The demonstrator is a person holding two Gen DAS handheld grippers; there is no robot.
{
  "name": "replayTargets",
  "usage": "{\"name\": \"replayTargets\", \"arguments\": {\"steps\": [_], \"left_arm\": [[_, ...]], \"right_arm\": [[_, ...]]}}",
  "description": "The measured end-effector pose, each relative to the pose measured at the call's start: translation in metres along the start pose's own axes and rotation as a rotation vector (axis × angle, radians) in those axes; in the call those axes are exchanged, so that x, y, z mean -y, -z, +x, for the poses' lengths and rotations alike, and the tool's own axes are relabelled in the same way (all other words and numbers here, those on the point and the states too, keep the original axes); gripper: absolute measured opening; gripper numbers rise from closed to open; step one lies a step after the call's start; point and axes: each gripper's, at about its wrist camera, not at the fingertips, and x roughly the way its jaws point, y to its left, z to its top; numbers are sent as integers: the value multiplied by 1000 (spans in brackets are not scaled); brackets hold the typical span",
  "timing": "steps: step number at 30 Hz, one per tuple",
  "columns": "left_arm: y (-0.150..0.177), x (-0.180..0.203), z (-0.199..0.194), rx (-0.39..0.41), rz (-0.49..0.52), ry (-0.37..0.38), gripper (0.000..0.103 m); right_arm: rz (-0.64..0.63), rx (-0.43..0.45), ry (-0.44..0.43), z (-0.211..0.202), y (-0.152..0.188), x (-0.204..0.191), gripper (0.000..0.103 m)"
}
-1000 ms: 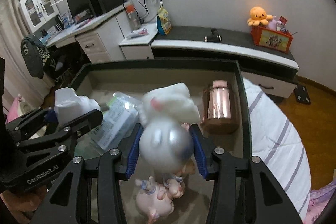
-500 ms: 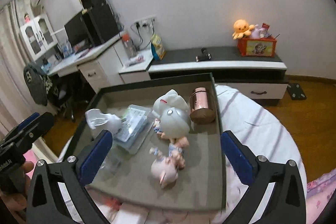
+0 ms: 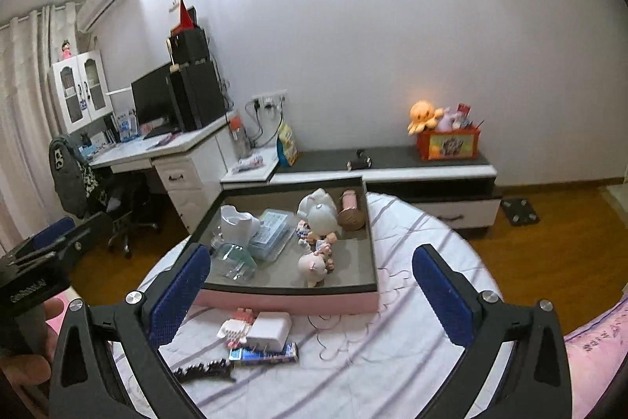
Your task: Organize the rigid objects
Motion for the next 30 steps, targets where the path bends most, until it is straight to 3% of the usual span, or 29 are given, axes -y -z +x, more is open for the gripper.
{"name": "replayTargets", "arguments": {"steps": [10,17,30], "left_arm": [[14,8,-58,32,1,-26,103],[24,10,-83,44,0,-40,103],[28,11,-95,50,-11,-45,103]], "right_arm": [[-48,71,21,-72,22,-11,103],[-61,74,17,-86,31,-16,103],[-69,73,25,-99,35,-19,103]]}}
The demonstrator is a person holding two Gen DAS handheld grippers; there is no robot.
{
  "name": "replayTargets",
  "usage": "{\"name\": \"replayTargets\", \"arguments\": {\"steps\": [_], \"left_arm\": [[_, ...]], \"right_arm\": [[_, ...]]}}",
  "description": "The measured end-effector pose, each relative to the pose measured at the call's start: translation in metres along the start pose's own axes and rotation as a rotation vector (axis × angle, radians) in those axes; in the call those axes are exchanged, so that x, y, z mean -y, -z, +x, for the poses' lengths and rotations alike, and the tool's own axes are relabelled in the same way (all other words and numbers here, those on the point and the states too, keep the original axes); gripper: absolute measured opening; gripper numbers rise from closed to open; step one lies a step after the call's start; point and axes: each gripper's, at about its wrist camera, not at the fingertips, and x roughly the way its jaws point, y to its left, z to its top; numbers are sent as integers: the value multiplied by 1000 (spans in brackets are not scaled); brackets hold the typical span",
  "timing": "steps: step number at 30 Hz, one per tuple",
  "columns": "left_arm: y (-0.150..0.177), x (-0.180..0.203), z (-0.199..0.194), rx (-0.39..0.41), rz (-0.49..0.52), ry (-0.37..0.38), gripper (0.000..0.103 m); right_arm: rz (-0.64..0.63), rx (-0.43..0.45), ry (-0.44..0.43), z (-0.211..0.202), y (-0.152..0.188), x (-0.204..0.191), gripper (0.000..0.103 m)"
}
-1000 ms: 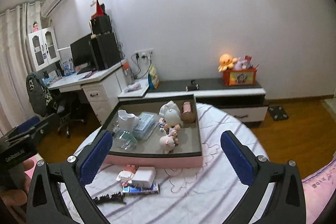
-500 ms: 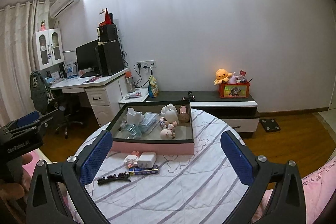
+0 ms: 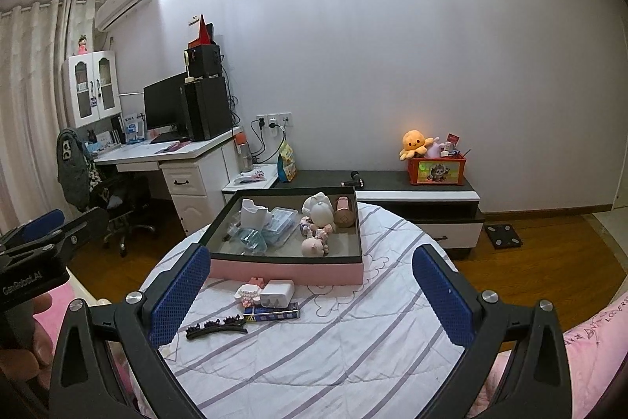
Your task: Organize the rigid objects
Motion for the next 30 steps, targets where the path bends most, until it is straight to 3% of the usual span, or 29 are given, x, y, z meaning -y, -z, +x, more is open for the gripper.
{"name": "replayTargets", "arguments": {"steps": [19,30], "left_arm": [[9,-7,6,-29,-12,-3,103],[52,-10,51,-167,2,3,103]], "right_arm": [[-13,-28,4,12,-1,-3,103],[-5,-114,4,49,15,7,103]]}}
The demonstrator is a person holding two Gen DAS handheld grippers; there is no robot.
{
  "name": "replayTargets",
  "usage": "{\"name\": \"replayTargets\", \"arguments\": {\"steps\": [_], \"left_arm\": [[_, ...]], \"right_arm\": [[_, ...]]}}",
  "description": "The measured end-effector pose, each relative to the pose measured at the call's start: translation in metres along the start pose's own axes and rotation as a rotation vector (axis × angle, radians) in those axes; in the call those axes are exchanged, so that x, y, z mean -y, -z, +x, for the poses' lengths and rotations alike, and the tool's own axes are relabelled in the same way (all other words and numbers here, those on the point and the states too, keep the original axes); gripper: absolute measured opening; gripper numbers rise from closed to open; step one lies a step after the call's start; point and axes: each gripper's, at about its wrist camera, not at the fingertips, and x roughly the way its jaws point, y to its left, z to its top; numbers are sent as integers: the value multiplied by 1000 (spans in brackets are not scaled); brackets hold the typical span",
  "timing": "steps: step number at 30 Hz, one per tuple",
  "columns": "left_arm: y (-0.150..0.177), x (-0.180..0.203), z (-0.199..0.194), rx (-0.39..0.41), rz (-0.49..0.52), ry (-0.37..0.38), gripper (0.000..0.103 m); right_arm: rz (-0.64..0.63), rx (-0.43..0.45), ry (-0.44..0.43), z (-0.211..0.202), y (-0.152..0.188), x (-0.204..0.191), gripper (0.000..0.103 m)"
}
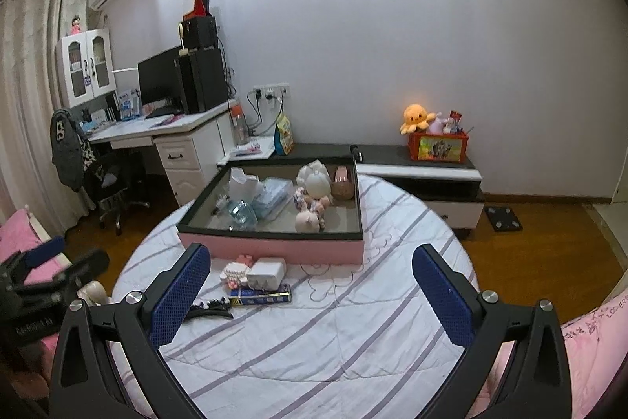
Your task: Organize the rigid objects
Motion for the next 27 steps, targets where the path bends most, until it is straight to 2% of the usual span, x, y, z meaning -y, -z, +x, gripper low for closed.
{"name": "replayTargets", "arguments": {"steps": [6,13,21,23,25,27], "left_arm": [[27,3,47,-108,22,16,103],[44,8,89,-191,72,17,103],[59,21,130,-274,186,48,103],[61,22,140,-296,199,57,100],[60,21,151,-332,195,86,88],[59,21,156,-345,183,120,81]], "right_arm": [[15,-70,-3,29,12,8,103],[33,-156,-9,68,24,13,103],[48,-239,-21,104,37,14,103],[53,-251,-19,111,39,16,103],[56,-261,-17,117,40,17,103],[60,-269,-16,122,40,18,103]]}}
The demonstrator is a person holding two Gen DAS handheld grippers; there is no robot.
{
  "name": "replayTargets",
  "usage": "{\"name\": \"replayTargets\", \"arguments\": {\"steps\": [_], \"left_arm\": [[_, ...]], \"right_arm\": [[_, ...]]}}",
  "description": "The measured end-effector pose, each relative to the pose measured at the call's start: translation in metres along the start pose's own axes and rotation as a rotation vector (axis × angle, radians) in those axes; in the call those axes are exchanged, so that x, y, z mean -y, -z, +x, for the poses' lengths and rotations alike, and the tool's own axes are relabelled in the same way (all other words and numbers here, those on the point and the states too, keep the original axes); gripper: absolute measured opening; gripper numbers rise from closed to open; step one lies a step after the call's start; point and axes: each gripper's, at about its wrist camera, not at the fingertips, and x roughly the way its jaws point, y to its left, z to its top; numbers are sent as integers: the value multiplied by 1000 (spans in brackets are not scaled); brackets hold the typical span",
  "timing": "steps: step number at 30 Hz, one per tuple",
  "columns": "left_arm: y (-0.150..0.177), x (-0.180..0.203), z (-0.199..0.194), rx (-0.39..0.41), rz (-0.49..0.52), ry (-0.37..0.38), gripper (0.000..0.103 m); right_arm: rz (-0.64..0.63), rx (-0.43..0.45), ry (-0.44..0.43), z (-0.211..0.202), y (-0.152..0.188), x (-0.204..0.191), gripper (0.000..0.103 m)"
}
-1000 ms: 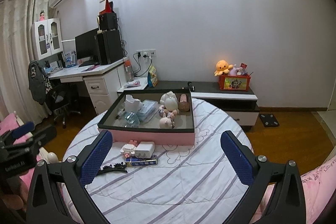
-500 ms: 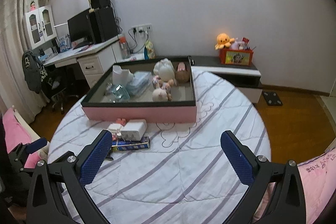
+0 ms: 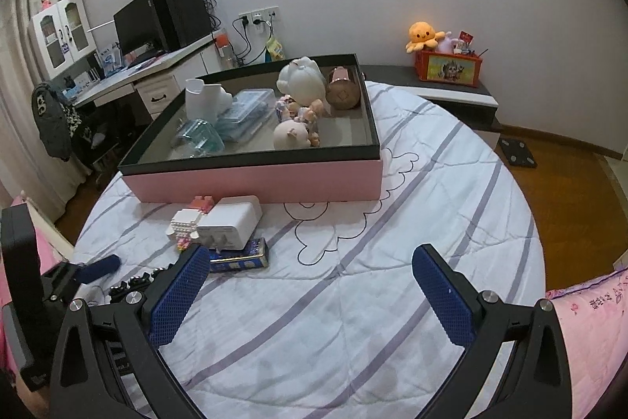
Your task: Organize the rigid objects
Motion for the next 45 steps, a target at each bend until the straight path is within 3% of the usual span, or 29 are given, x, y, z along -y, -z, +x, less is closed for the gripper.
{"name": "replayTargets", "arguments": {"steps": [1,7,9,12,14,19,23,34,36,39,40,41,45], "left_arm": [[-1,1,1,1,5,17,73],[-6,2,0,2,30,64,49],[-9,0,0,8,37,64,50],[-11,-5,1,25,36,34,73],[-13,-5,4,18,42,74,71],[-13,0,6,11,59,111,37],[-14,-4,2,9,31,145,18],[-16,-9,3,22,-27,137,18],[-15,-11,0,29,-41,129,18],[-15,-15,-2,37,-58,122,18],[-15,-17,-2,39,-64,121,18],[-16,-17,-2,40,-69,122,18],[-17,-21,-3,44,-88,125,18]], "right_arm": [[1,-5,-1,3,0,0,103],[-13,-28,-18,17,-3,-9,103],[-17,-32,-22,20,-4,-11,103],[-18,-37,-26,23,-5,-13,103],[-22,-41,-27,25,-5,-14,103],[-32,-60,-34,35,-5,-19,103],[-41,-70,-53,41,-7,-25,103],[-83,-120,-79,75,-13,-42,103],[-81,-129,-73,82,-13,-41,100],[-77,-131,-96,84,-13,-40,81],[-84,-128,-90,84,-14,-41,65],[-99,-137,-78,86,-14,-44,55],[-115,-147,-74,95,-13,-47,49]]}}
